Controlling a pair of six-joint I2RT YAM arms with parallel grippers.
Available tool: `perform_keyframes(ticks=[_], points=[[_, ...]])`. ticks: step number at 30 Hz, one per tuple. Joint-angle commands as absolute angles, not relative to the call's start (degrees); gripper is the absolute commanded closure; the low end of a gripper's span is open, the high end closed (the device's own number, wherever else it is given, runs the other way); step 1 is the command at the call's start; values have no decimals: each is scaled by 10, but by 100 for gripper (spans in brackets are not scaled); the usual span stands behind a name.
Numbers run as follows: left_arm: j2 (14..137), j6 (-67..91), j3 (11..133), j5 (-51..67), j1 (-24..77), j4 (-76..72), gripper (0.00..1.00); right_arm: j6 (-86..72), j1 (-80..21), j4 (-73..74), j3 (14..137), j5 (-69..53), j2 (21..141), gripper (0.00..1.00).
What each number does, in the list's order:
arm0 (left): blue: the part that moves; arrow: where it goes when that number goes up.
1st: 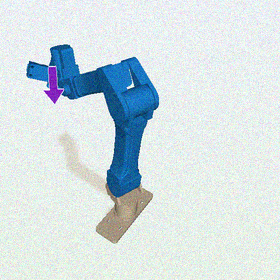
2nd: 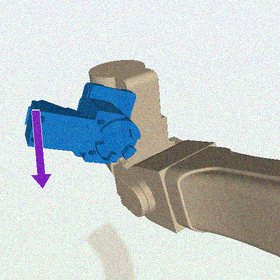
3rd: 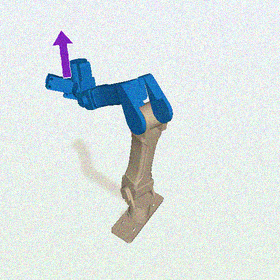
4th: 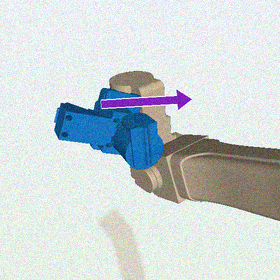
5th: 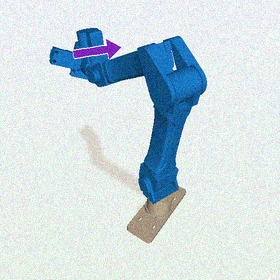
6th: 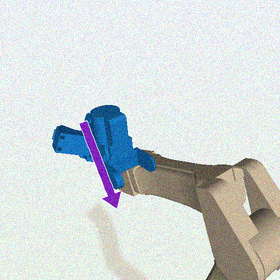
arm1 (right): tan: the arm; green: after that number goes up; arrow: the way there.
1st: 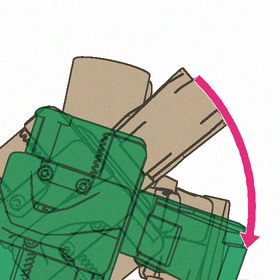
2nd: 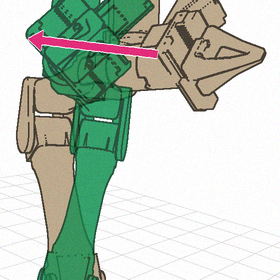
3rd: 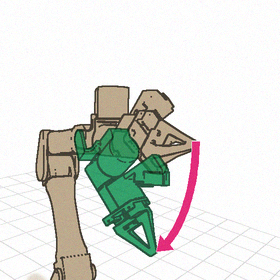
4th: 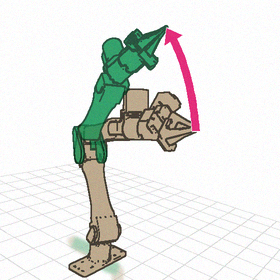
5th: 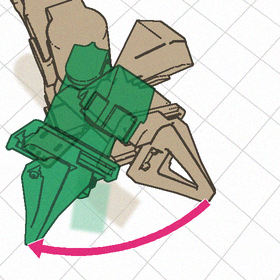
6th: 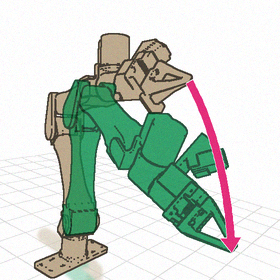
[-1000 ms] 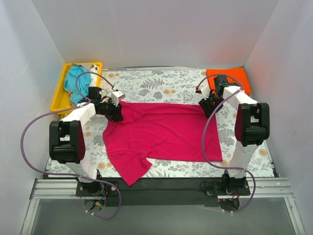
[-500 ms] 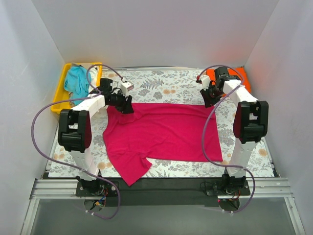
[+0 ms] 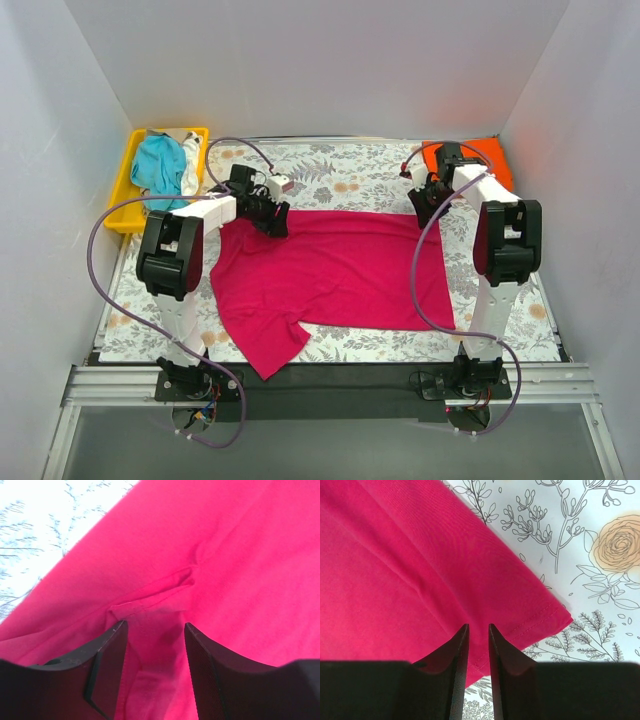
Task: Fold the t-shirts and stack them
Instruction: Fold the tshirt
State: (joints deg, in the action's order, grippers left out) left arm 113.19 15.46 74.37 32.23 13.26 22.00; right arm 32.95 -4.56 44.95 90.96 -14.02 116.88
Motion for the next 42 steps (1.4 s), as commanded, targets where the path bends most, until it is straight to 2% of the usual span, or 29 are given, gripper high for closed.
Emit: perform_keyframes(ticks=[1, 8, 15, 25, 29, 35, 39, 42], points=[[1129, 159, 773, 301, 132, 196, 55, 335, -44, 458, 900, -140, 1175, 75], [1092, 154, 765, 309, 132, 198, 61, 376, -45, 456, 882, -143, 1144, 72], [1124, 162, 794, 304, 132, 199, 57, 380, -55, 457, 887, -143, 1134, 71], [1134, 168, 809, 326, 132, 203, 60, 382, -100, 454, 898, -159, 1121, 72], [1105, 143, 789, 373, 129, 216, 71, 379, -111, 456, 909, -158, 1130, 73], [1071, 84, 766, 403, 129, 293, 80, 371, -124, 456, 914, -162, 1135, 75], [1050, 57, 740, 408, 127, 321, 95, 369, -135, 455, 916, -166, 1138, 76], [1047, 45, 740, 409, 126, 336, 97, 373, -148, 454, 923, -164, 1143, 76]])
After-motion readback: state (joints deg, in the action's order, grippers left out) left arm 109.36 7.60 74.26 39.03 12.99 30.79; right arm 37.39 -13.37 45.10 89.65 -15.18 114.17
